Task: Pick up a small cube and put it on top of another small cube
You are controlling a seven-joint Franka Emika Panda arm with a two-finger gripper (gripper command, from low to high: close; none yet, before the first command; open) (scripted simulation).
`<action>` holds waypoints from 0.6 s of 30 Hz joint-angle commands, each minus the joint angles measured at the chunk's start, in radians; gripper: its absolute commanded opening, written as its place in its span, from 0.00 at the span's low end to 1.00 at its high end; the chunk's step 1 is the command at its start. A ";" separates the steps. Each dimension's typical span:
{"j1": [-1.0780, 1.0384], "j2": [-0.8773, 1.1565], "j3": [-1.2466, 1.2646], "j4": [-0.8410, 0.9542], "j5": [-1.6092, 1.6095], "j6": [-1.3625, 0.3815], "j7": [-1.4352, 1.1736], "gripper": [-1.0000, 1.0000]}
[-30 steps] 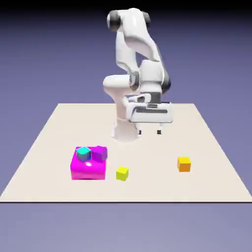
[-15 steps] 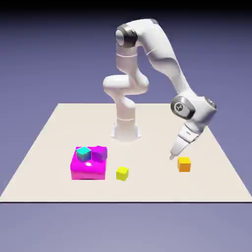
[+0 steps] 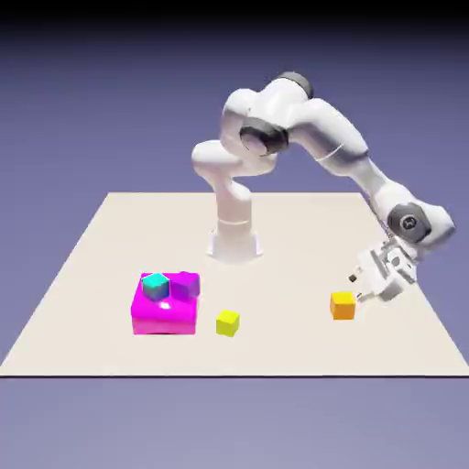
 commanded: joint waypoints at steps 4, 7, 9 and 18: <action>-0.014 0.034 -0.041 -0.038 -0.052 0.055 0.025 0.00; 0.008 -0.053 0.005 0.011 0.031 -0.026 -0.041 0.00; 0.000 -0.124 -0.067 -0.040 0.004 0.022 -0.098 0.00; -0.034 -0.446 -0.393 -0.272 -0.118 0.239 -0.359 0.00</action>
